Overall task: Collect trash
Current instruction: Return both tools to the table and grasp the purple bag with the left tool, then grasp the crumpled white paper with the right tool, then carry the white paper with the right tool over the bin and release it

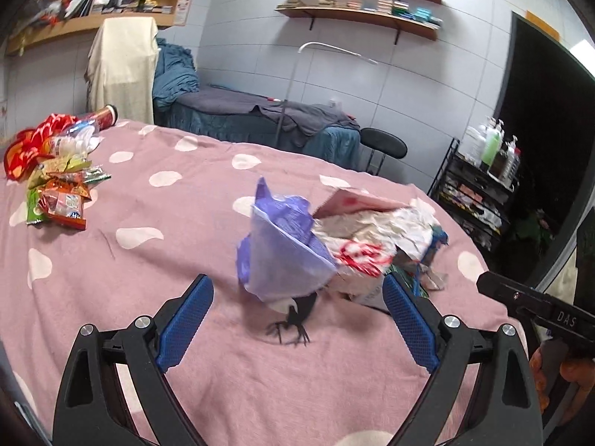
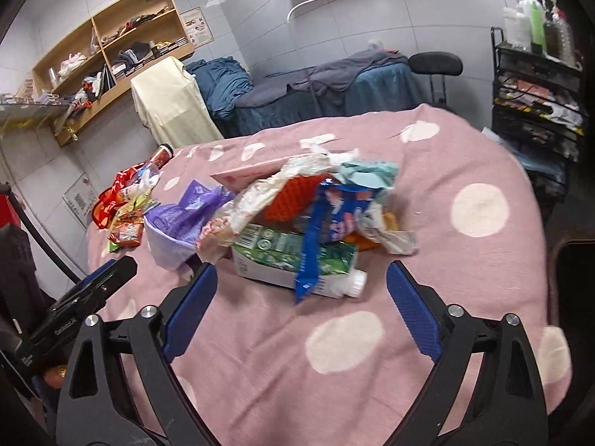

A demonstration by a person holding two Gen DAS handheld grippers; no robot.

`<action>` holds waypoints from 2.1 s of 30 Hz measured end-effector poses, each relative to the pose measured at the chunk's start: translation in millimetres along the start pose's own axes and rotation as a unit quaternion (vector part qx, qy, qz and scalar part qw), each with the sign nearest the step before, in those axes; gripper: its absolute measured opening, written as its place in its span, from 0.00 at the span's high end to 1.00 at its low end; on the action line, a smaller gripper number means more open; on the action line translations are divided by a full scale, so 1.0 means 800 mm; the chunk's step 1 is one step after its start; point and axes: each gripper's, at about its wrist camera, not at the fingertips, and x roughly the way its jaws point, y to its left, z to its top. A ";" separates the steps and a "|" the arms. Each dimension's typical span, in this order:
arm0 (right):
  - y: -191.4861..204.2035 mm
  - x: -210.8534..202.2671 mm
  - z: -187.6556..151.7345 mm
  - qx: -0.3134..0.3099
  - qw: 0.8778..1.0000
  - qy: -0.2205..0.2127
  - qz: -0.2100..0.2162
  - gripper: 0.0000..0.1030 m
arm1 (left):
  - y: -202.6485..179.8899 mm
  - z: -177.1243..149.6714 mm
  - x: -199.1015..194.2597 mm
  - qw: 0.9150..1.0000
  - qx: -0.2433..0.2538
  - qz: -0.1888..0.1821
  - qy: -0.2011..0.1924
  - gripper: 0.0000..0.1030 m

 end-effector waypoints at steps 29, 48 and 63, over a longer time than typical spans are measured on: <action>0.061 0.078 0.047 -0.019 0.999 0.006 0.047 0.92 | 0.032 0.018 0.044 0.999 -0.045 -0.007 0.017 0.66; 0.027 -0.071 0.007 -0.044 0.996 -0.059 0.059 0.92 | -0.045 -0.001 -0.035 0.998 0.000 -0.050 -0.040 0.66; -0.054 -0.157 -0.022 -0.002 0.996 -0.094 0.005 0.93 | -0.132 -0.025 -0.042 0.991 0.046 -0.118 -0.031 0.66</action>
